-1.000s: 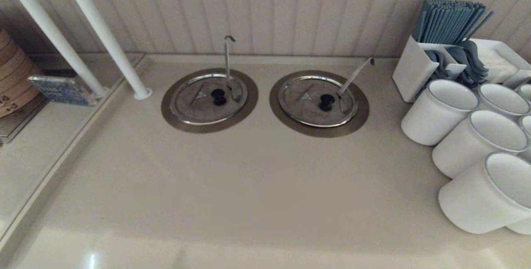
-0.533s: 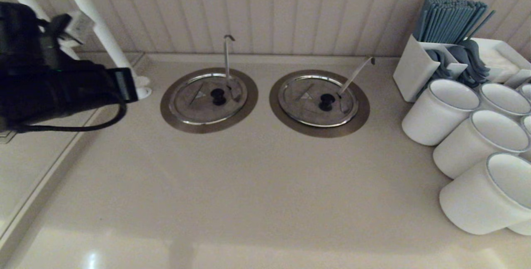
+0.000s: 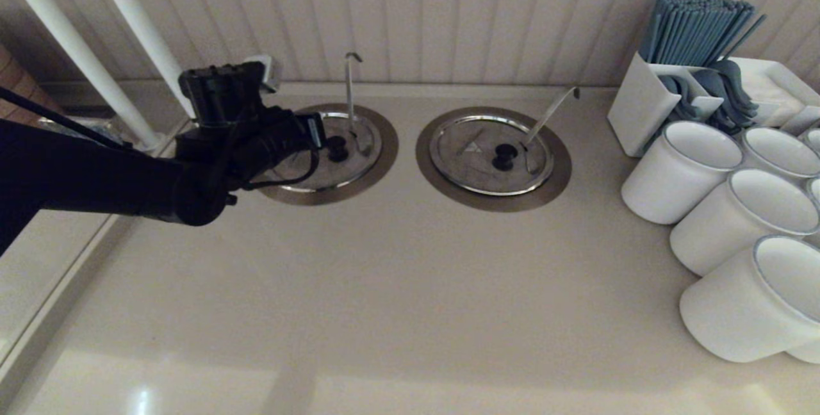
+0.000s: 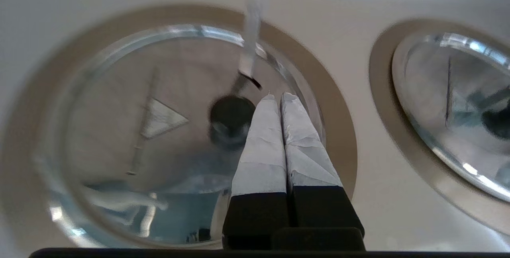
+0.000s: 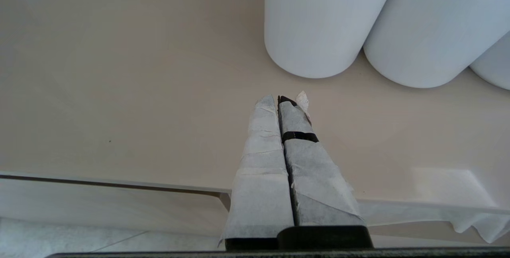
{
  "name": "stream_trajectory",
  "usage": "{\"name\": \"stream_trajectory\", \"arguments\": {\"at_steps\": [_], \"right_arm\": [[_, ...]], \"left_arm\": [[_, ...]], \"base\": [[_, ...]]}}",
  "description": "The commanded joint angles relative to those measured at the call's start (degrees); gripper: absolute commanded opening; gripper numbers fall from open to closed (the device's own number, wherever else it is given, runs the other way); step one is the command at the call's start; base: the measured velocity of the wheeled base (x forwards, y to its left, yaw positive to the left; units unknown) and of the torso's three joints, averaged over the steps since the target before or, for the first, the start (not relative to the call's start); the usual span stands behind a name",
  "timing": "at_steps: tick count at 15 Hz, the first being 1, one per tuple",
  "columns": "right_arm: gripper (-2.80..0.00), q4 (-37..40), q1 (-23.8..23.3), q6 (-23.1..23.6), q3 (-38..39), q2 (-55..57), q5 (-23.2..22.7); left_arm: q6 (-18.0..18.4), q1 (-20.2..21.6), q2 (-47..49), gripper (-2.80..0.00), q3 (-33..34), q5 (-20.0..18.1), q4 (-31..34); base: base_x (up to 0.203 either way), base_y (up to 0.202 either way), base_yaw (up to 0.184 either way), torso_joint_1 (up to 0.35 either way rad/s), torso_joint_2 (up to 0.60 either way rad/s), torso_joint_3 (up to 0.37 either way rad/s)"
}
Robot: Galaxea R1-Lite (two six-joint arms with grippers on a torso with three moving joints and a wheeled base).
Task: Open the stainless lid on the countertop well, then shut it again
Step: Open the lid
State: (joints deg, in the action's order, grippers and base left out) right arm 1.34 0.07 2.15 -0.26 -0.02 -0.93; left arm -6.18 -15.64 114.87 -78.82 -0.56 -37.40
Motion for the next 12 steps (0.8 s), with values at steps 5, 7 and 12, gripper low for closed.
{"name": "stream_trajectory", "arguments": {"at_steps": [5,7,12], "right_arm": [[-2.8,0.1,0.0,0.0,0.0,0.0,0.0],[-2.8,0.0,0.0,0.0,0.0,0.0,0.0],[-2.8,0.1,0.0,0.0,0.0,0.0,0.0]], "left_arm": [[0.1,-2.5,8.1,-2.49,-6.4,6.5,-0.2],[1.4,-2.4,7.8,0.0,-6.5,3.0,-0.3],[5.6,-2.1,12.2,0.0,-7.3,2.1,-1.6]], "base": [[0.0,0.0,0.0,0.0,0.0,0.0],[0.0,0.0,0.0,0.0,0.0,0.0],[0.0,0.0,0.0,0.0,0.0,0.0]]}}
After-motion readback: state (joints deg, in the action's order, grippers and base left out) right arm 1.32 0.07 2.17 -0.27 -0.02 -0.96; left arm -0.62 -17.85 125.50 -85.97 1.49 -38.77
